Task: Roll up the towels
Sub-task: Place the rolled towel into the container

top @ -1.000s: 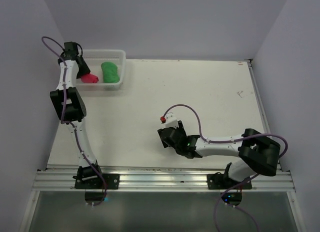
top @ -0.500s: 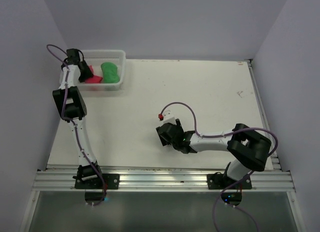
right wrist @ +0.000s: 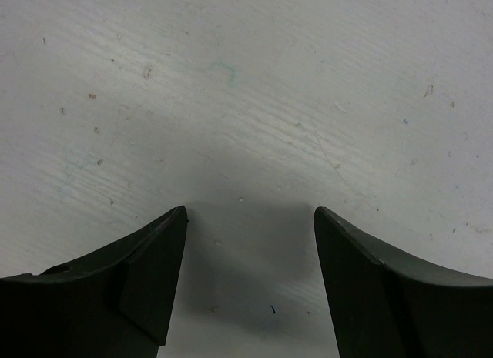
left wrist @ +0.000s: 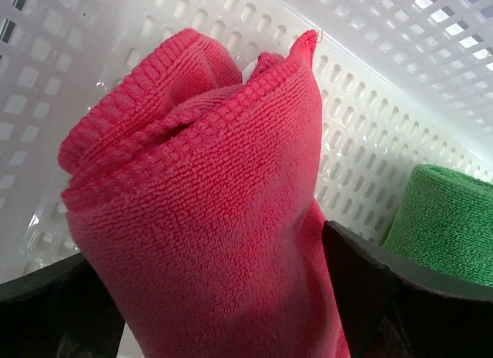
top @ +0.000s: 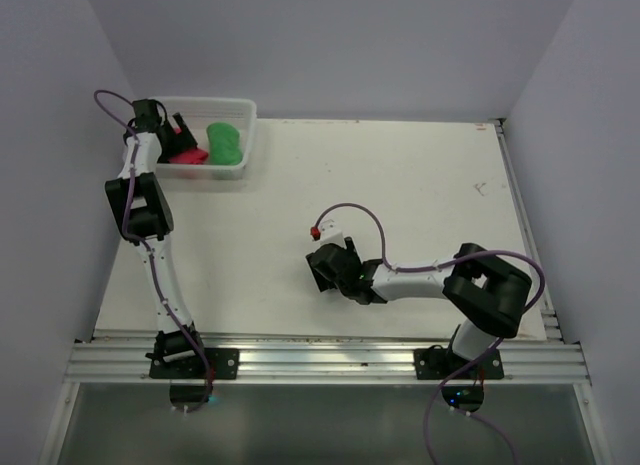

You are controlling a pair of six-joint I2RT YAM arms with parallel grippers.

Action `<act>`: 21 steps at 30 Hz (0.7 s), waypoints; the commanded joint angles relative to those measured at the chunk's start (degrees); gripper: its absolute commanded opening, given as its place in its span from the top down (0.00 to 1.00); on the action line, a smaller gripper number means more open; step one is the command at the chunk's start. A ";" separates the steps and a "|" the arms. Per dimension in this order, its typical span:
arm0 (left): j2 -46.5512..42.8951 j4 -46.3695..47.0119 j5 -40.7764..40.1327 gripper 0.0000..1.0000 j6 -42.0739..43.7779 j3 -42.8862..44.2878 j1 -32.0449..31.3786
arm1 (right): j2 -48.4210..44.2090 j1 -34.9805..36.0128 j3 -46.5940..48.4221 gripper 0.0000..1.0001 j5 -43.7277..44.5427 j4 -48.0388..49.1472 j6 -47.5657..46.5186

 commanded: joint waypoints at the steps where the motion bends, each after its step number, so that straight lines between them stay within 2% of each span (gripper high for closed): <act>1: -1.57 1.44 3.25 0.00 -0.19 -1.13 0.49 | 0.72 -0.54 2.09 0.29 -0.56 -0.42 -0.78; 8: -6.31 1.18 4.13 0.00 -0.81 -1.40 0.84 | -0.78 -0.81 2.18 0.29 -0.65 -1.21 -0.96; 12: -6.59 -1.89 4.39 0.00 -0.72 1.14 1.19 | -2.36 -0.90 1.92 0.30 -0.47 -1.56 -1.05; 21: -9.39 -4.44 4.04 0.00 -0.46 0.01 1.72 | -3.50 -1.60 2.10 0.29 -1.17 -3.05 -0.78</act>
